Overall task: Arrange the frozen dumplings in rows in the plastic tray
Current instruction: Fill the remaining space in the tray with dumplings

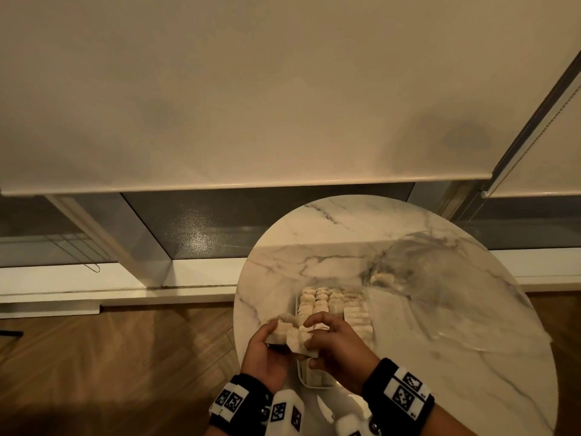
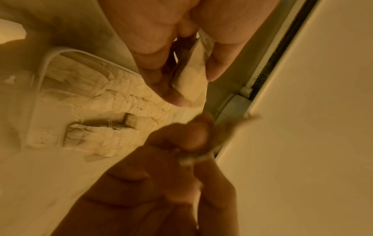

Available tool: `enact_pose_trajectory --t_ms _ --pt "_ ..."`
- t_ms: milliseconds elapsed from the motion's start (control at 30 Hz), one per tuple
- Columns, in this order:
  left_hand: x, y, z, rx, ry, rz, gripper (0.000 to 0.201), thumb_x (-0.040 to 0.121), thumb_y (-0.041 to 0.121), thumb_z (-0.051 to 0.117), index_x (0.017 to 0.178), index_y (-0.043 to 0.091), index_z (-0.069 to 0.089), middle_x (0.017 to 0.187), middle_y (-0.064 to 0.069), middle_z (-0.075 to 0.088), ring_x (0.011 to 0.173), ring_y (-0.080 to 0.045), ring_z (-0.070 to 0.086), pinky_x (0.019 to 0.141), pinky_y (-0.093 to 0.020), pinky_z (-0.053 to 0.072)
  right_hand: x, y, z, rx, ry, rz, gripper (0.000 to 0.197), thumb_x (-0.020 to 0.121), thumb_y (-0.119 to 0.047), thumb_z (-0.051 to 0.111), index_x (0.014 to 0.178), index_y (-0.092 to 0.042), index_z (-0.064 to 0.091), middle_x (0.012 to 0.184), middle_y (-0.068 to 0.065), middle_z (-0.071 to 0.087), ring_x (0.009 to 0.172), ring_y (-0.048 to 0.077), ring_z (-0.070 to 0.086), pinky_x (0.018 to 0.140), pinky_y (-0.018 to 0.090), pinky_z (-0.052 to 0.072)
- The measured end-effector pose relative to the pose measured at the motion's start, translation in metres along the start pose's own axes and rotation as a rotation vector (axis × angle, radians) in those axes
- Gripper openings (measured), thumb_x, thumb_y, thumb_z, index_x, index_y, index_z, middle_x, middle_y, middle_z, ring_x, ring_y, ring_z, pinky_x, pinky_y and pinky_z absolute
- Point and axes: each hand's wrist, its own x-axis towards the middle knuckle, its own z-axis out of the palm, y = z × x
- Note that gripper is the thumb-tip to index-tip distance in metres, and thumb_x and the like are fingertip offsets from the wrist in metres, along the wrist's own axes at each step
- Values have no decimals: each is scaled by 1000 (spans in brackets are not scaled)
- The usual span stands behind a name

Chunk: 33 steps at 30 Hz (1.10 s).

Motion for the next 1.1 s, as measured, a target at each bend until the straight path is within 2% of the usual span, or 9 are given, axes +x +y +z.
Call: enact_pose_trajectory --t_ms 100,167,300,500,633,733,833,967,1100 --pt "0 2 -4 -49 44 10 48 86 19 59 130 -1 57 121 -25 63 101 -34 61 97 -42 48 -4 -5 -4 294 -119 78 45 75 16 53 114 -1 63 94 26 63 69 32 62 49 31 54" --pt "-2 2 -4 -52 66 20 48 82 18 62 126 0 59 113 -23 65 92 -32 62 84 -39 55 -7 -10 -5 299 -161 69 39 76 11 63 114 1 66 93 24 63 70 29 62 53 31 55" --pt "-4 2 -8 -85 62 19 24 87 13 60 108 1 63 88 -19 69 70 -28 67 57 -34 59 -2 -7 -4 4 -27 -40 11 88 -5 68 98 -2 67 79 13 63 66 21 62 60 31 55" --pt "-9 7 -15 -144 87 0 17 88 11 62 103 2 62 88 -21 69 78 -32 66 60 -35 60 14 0 -32 -532 193 -316 5 86 -6 72 82 -5 72 70 11 71 65 26 67 67 41 59" --pt "-9 9 -26 -147 105 1 26 79 11 66 103 3 63 93 -22 68 81 -31 65 60 -34 60 29 -2 -62 -919 306 -355 8 81 -32 78 76 -27 75 78 -13 74 78 0 69 78 24 55" --pt "-12 9 -30 -161 113 15 26 75 11 67 99 4 63 94 -22 68 82 -32 65 62 -34 60 41 -2 -77 -1002 404 -361 6 79 -38 79 79 -32 78 83 -18 75 85 -4 67 82 19 51" --pt "-12 10 -35 -178 124 13 28 74 11 68 102 5 63 97 -22 67 83 -32 65 63 -34 60 53 2 -89 -908 612 -452 9 82 -32 78 90 -31 79 104 -13 74 101 5 65 93 24 48" --pt "-13 12 -40 -201 135 23 29 74 12 68 103 5 64 94 -21 68 82 -31 64 60 -33 60 63 7 -100 -1134 434 -254 13 85 -35 76 97 -31 79 96 -17 72 87 0 63 81 14 44" --pt "-12 14 -42 -219 137 37 27 74 11 68 100 6 64 96 -21 67 82 -31 64 60 -32 59 72 6 -106 -1230 432 -234 8 86 -23 74 84 -30 77 87 -7 74 82 10 66 75 20 48"
